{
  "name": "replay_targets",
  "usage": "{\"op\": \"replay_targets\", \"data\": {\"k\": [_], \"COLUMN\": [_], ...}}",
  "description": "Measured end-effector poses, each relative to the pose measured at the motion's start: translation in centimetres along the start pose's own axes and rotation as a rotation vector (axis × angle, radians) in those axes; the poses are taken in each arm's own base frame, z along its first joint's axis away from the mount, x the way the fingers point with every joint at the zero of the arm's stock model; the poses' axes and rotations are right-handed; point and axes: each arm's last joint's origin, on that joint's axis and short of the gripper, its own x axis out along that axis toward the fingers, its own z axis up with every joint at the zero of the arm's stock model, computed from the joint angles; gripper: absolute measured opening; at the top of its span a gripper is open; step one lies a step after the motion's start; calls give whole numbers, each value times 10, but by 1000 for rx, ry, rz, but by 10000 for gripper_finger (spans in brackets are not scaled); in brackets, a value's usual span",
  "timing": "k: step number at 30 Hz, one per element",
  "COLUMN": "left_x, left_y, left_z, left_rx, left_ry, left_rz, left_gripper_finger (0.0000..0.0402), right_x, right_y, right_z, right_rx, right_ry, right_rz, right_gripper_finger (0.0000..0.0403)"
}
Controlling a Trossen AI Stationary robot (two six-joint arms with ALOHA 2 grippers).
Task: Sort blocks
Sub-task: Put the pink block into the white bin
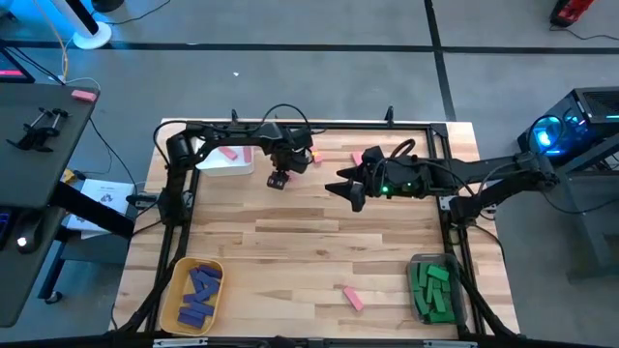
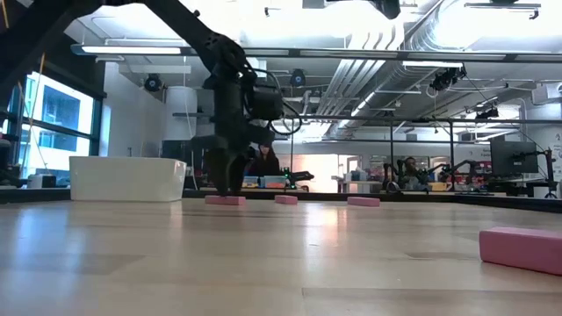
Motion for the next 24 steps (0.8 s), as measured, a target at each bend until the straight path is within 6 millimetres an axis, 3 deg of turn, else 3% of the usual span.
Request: {"op": "replay_targets", "data": {"k": [11, 14, 19, 24], "left_x": [16, 17, 15, 0], "left_y": [-2, -5, -17, -32], "left_z": [-2, 0, 4, 3], "left_rx": [-16, -21, -65, -140], "left_ry": [52, 59, 78, 65], "left_rz": [-50, -55, -98, -217], "left_gripper_finger": [214, 172, 46, 41], "right_x": [0, 0, 0, 0], "right_y": [-1, -1, -1, -2], "right_z": [-1, -1, -1, -2], "right_rx": [-3, 2, 1, -27], "right_ry": [10, 12, 14, 17], "right_rz": [-9, -11, -13, -15], "right_gripper_finger": [256, 256, 256, 256]}}
